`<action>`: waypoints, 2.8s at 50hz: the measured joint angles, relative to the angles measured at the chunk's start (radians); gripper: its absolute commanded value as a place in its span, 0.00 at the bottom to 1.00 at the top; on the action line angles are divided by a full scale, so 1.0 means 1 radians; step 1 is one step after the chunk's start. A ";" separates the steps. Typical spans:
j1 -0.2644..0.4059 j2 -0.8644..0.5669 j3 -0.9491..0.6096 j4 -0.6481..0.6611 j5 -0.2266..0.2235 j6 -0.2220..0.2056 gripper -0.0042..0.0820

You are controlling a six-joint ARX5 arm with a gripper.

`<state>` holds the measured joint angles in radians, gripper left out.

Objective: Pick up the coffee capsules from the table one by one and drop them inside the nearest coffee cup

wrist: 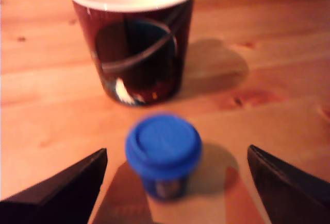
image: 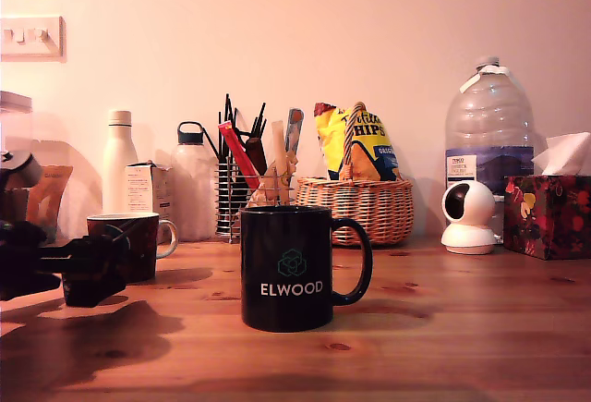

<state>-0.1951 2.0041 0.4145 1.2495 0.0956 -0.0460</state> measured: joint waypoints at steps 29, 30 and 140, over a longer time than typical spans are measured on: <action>0.009 0.003 0.003 -0.011 0.045 0.004 0.13; 0.009 0.003 0.003 -0.011 0.047 0.004 0.13; 0.009 -0.694 0.280 -1.189 0.069 0.019 0.13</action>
<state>-0.1860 1.3098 0.6945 0.0608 0.1646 -0.0265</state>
